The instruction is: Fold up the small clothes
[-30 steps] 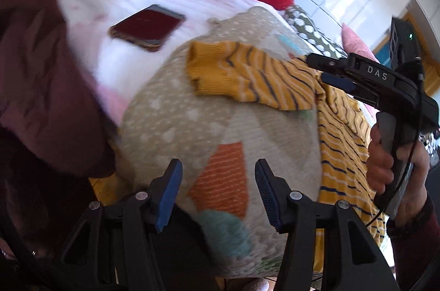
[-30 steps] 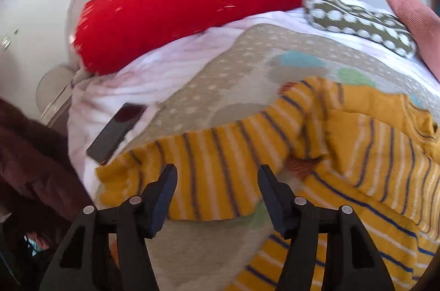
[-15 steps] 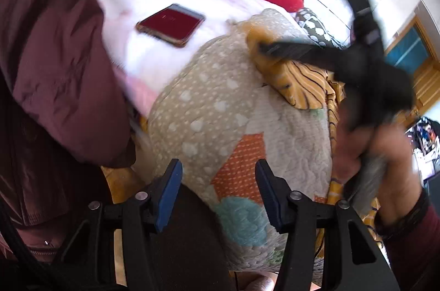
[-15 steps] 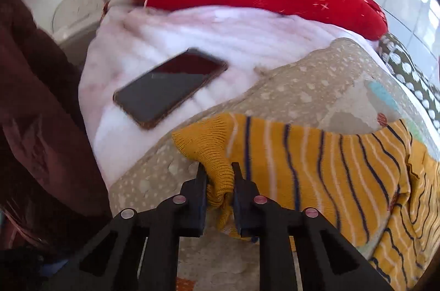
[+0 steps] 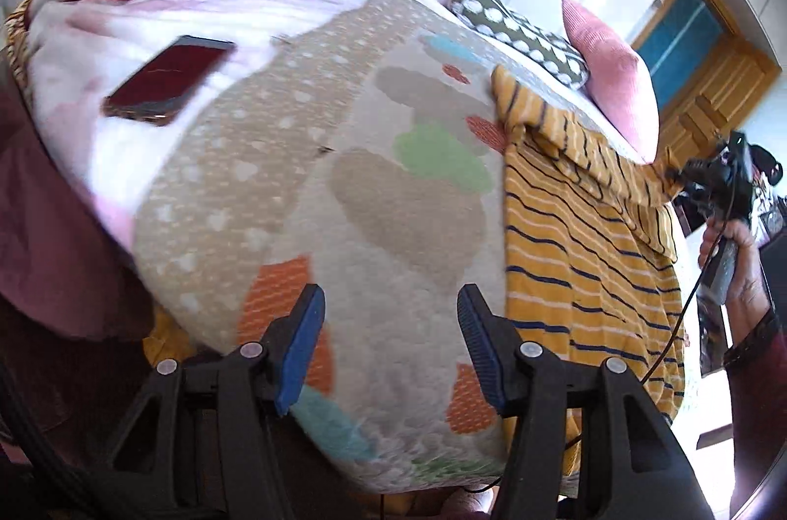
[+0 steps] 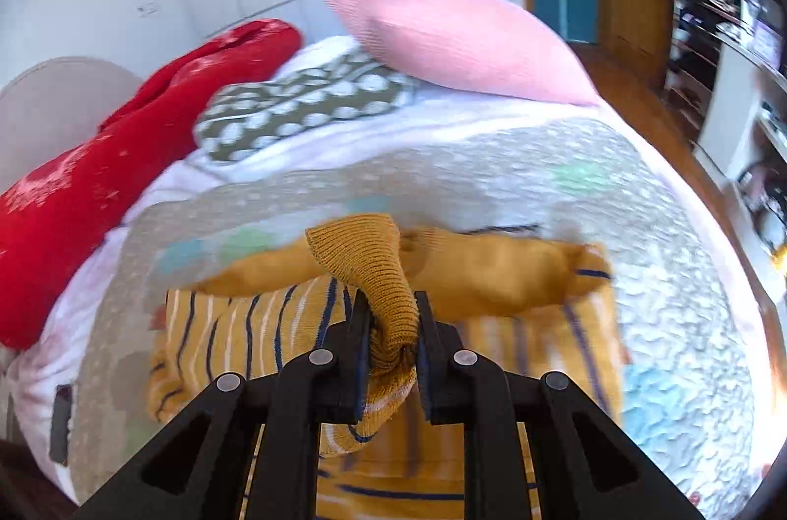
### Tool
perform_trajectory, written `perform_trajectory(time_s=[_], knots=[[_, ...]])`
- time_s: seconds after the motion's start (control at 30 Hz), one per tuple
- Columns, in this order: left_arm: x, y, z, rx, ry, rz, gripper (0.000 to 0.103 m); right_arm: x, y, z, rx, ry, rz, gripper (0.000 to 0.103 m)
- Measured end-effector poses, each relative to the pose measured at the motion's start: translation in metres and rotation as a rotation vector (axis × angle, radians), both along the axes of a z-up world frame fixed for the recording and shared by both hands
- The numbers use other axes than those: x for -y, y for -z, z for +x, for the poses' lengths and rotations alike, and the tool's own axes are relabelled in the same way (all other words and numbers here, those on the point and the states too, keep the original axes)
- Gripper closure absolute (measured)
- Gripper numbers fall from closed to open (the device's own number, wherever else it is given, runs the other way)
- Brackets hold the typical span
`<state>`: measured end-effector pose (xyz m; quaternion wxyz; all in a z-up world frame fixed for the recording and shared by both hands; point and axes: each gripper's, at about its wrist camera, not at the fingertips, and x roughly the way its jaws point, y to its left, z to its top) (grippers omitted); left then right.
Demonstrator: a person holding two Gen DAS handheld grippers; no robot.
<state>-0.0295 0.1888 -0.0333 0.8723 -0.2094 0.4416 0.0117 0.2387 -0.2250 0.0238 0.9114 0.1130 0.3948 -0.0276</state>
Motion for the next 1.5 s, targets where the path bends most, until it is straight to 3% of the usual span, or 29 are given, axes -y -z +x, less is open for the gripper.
perform_trajectory(time_s=[0.1,0.17,0.27,0.33,0.53,0.73,0.87,1.0,1.03,1.1,1.2,1.23,1.27,1.3,1.33,1.37,1.5], knots=[[0.022,0.005,0.014,-0.03,0.037,-0.026,0.048,0.051,0.034,0.006,-0.097,0.093,0.018,0.076],[0.037,0.009,0.019,-0.051,0.065,-0.041,0.048,0.071,0.047,-0.003,-0.11,0.139,0.057,0.073],[0.056,0.01,0.016,-0.064,0.114,-0.029,0.048,0.086,0.049,-0.034,-0.095,0.106,0.148,0.053],[0.066,0.012,0.013,-0.071,0.146,-0.01,0.048,0.087,0.047,-0.067,-0.077,0.053,0.195,0.049],[0.074,0.036,-0.002,-0.135,0.2,-0.094,0.048,0.078,0.062,-0.198,-0.075,-0.121,0.277,0.045],[0.079,0.055,-0.019,-0.136,0.246,-0.226,0.042,0.07,0.089,-0.301,-0.1,-0.15,0.362,0.041],[0.091,0.059,-0.022,-0.112,0.314,-0.336,0.035,0.055,0.102,-0.331,-0.105,-0.167,0.411,0.041],[0.112,0.06,-0.019,-0.115,0.379,-0.317,0.035,0.036,0.115,-0.336,-0.117,-0.178,0.409,0.036],[0.119,0.059,-0.018,-0.122,0.401,-0.3,0.036,0.031,0.115,-0.336,-0.109,-0.182,0.401,0.031],[0.132,0.059,-0.018,-0.148,0.446,-0.271,0.09,0.025,0.115,-0.335,-0.093,-0.19,0.397,0.03],[0.141,0.056,-0.017,-0.158,0.44,-0.211,0.09,0.016,0.116,-0.334,-0.087,-0.192,0.356,0.03],[0.141,0.052,-0.017,-0.152,0.432,-0.214,0.09,0.013,0.115,-0.333,-0.088,-0.193,0.334,0.032],[0.14,0.048,-0.018,-0.141,0.427,-0.215,0.09,0.011,0.114,-0.332,-0.087,-0.194,0.312,0.045],[0.137,0.042,-0.02,-0.125,0.422,-0.214,0.09,0.009,0.113,-0.33,-0.087,-0.192,0.289,0.059],[0.135,0.037,-0.023,-0.114,0.418,-0.211,0.09,0.009,0.112,-0.328,-0.094,-0.194,0.277,0.083],[0.133,0.031,-0.026,-0.099,0.413,-0.205,0.091,0.013,0.111,-0.326,-0.1,-0.197,0.301,0.088],[0.126,0.005,-0.046,-0.03,0.402,-0.158,0.091,0.024,0.105,-0.334,-0.084,-0.187,0.41,0.091]])
